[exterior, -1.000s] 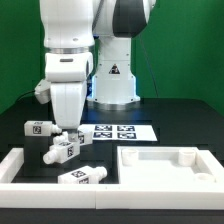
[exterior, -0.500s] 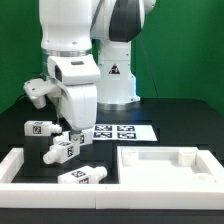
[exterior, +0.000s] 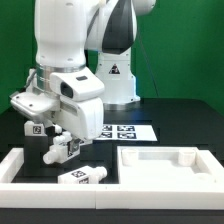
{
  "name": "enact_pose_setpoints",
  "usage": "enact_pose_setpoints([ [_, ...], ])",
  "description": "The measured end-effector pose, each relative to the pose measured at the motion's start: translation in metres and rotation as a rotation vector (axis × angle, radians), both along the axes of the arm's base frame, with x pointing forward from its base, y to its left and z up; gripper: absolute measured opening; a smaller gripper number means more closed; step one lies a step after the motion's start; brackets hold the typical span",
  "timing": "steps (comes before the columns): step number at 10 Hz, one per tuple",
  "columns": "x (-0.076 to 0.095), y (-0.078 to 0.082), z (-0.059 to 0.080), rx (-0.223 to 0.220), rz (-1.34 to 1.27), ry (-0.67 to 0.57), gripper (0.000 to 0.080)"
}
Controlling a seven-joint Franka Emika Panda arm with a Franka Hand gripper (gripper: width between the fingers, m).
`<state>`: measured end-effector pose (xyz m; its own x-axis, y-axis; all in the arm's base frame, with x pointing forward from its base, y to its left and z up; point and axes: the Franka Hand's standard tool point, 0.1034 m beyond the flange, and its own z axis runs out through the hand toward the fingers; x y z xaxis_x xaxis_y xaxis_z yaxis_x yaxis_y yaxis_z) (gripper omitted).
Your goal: Assemble one leg
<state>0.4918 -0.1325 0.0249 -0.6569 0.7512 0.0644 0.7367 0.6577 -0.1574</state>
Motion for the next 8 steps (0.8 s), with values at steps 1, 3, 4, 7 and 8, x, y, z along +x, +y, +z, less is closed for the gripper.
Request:
enact_pose_setpoints([
  [1,0.001,0.003,-0.007,0.002,-0.008,0.012,0.0648],
  [3,0.006,0.007,-0.017,0.005,-0.020,0.034,0.0648],
  [4,0.006,0.006,-0.017,0.004,-0.023,0.033,0.0639],
  [7,0.005,0.004,-0.018,0.004,-0.028,0.035,0.0452],
  [8,0.005,0.004,-0.018,0.004,-0.029,0.035,0.0277],
])
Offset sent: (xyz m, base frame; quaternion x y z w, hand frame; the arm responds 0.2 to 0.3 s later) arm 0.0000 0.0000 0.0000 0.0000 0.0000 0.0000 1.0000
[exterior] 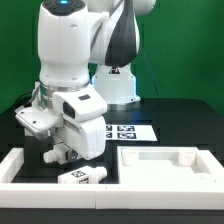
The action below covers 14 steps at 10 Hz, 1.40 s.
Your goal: Assemble one leg
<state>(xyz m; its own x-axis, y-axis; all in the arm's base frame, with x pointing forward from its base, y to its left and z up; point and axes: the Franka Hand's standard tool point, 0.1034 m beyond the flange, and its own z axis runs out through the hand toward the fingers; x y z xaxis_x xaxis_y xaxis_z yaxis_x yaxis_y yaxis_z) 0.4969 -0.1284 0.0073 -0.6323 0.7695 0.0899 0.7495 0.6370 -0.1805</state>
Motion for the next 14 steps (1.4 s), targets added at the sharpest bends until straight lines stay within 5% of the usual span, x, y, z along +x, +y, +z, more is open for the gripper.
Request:
enact_pose_setpoints([
  [3,0.001,0.000,0.001,-0.002,-0.007,-0.002,0.0281],
  [6,-0.012,0.009,0.028,-0.038,-0.216,-0.027,0.0281],
  [8,-0.028,0.032,0.034,-0.075,-0.427,-0.025,0.0282],
  [10,-0.027,0.056,0.037,-0.122,-0.645,-0.032,0.0282],
  [14,-0.026,0.055,0.038,-0.171,-0.909,-0.046,0.0284],
])
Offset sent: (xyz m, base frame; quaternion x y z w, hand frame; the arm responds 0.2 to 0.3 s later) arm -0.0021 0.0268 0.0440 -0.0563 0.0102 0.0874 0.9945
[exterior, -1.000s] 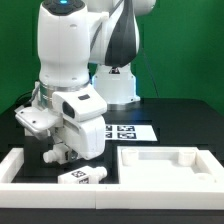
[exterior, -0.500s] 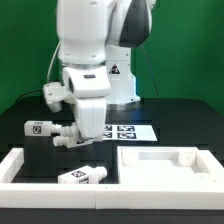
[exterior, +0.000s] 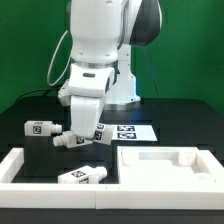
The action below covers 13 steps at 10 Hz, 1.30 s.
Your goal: Assemble one leg
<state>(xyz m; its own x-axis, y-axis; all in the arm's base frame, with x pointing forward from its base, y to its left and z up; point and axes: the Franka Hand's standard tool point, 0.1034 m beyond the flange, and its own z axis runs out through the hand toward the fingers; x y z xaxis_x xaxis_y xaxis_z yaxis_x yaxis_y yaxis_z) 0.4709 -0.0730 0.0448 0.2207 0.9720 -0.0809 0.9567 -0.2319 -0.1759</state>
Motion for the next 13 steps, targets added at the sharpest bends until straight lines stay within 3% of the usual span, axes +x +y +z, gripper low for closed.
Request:
enact_pose_setpoints([
  [1,-0.008,0.004,0.006,-0.017,-0.170,-0.058,0.0284],
  [2,-0.029,0.012,0.013,-0.029,-0.353,-0.080,0.0284],
  [3,-0.045,0.022,0.011,-0.035,-0.563,-0.068,0.0284],
  [4,-0.050,0.031,0.006,-0.031,-0.699,-0.044,0.0284],
  [6,-0.050,0.027,-0.002,-0.013,-0.878,-0.039,0.0284],
  [10,-0.050,0.034,-0.002,-0.055,-1.109,-0.029,0.0284],
  [11,-0.052,0.051,-0.005,-0.089,-1.296,-0.026,0.0284],
  [13,-0.062,0.081,-0.017,-0.109,-1.443,-0.039,0.0284],
])
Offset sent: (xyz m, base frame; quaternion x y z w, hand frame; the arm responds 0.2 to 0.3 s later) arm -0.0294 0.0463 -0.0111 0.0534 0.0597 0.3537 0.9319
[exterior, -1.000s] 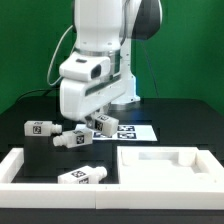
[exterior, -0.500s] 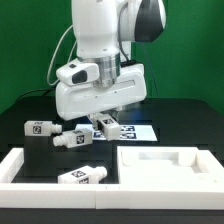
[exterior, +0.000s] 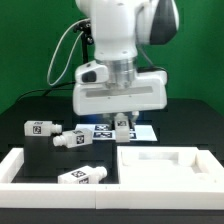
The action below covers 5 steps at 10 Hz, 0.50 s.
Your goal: Assemble one leg
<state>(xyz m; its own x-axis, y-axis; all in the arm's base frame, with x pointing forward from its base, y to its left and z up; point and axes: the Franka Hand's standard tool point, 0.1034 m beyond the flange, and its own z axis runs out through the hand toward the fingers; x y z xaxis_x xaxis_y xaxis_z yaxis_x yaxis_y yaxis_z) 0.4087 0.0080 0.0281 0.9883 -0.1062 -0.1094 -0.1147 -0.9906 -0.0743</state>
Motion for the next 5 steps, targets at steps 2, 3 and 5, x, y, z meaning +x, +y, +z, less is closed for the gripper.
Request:
enact_pose_setpoints([
  [2,-0.012,0.032,-0.015,-0.015,0.011,-0.007,0.0284],
  [3,-0.018,0.041,-0.018,-0.020,0.039,-0.019,0.0284],
  [5,-0.025,0.035,-0.021,-0.023,0.091,-0.040,0.0284],
])
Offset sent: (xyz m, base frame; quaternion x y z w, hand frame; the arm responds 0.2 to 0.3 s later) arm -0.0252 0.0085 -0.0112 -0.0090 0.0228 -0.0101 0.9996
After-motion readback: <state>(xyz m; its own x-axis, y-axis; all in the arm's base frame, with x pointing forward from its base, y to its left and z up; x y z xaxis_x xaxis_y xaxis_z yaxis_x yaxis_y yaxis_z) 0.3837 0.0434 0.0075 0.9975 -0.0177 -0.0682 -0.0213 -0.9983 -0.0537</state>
